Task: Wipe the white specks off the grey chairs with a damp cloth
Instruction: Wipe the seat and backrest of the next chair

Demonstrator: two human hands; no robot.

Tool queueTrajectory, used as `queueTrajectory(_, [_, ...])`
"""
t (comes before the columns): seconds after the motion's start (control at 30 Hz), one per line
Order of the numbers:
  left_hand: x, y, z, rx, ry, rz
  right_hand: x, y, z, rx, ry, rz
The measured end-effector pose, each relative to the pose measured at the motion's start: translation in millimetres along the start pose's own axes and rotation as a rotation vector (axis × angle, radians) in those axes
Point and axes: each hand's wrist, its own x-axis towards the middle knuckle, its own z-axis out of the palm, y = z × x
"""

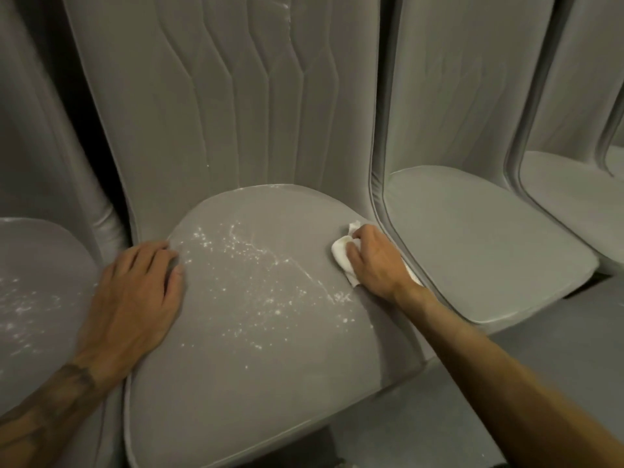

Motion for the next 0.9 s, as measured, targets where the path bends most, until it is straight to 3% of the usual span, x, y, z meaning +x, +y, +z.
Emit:
queueTrajectory(0.1, [0, 2, -2, -0.021, -0.009, -0.020, -17, -22, 18, 0.004, 0.086, 0.050])
queueTrajectory(0.2, [0, 3, -4, -0.027, -0.024, -0.035, -39, -48, 32, 0.106, -0.004, -0.116])
queueTrajectory(0.3, [-1, 4, -6, -0.028, -0.041, -0.037, -31, -27, 14, 0.048, -0.086, -0.195])
queueTrajectory(0.47, [1, 7, -8, -0.028, -0.028, -0.048, -35, -5, -1, -0.010, 0.132, 0.104])
queueTrajectory(0.53, [1, 7, -7, -0.027, -0.027, -0.050, -55, -32, 17, 0.010, 0.147, 0.057])
queueTrajectory(0.67, [1, 4, -5, -0.025, -0.025, -0.037, -73, -48, 19, 0.148, -0.009, -0.121])
queueTrajectory(0.73, [1, 4, -4, -0.023, -0.019, -0.036, -69, -35, 8, 0.105, -0.026, -0.086])
queueTrajectory(0.83, [1, 5, -3, -0.016, -0.016, -0.034, -79, -33, 8, 0.044, 0.121, 0.079])
queueTrajectory(0.9, [1, 6, -3, -0.015, -0.015, -0.041, -94, -57, 21, 0.059, 0.174, 0.091])
